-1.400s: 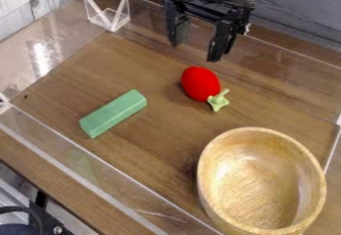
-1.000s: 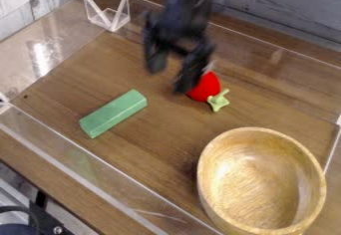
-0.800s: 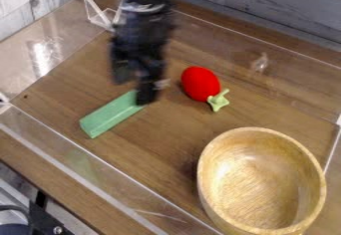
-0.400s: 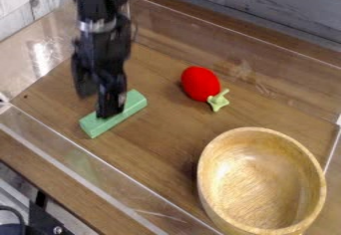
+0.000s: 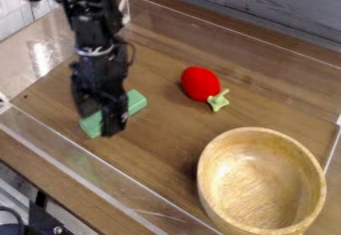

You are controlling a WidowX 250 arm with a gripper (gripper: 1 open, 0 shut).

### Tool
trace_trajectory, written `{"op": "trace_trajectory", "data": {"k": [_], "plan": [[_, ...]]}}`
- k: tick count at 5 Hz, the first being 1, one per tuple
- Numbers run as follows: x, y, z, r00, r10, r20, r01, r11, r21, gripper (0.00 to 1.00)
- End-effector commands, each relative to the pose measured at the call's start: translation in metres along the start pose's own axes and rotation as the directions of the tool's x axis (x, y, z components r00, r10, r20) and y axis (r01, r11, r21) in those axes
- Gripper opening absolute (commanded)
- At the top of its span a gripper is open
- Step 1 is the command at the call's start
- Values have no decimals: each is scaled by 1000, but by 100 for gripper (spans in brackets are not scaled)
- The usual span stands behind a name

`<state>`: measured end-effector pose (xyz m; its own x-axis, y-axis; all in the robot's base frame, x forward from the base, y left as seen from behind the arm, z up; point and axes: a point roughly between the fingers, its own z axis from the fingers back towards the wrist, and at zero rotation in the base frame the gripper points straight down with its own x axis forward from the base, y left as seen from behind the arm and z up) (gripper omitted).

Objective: Put the green block in the brown bowl

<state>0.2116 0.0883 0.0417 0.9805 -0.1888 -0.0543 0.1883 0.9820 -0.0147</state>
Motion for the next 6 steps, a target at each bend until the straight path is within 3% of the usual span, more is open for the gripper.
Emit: {"op": "trace_trajectory", "data": {"k": [1, 4, 6], "plan": [[25, 6, 13, 996, -73, 55, 72, 997, 24, 100], [28, -10, -16, 996, -54, 74, 55, 999, -2, 100], [24, 1, -17, 997, 51, 61, -49, 998, -29, 100]]}}
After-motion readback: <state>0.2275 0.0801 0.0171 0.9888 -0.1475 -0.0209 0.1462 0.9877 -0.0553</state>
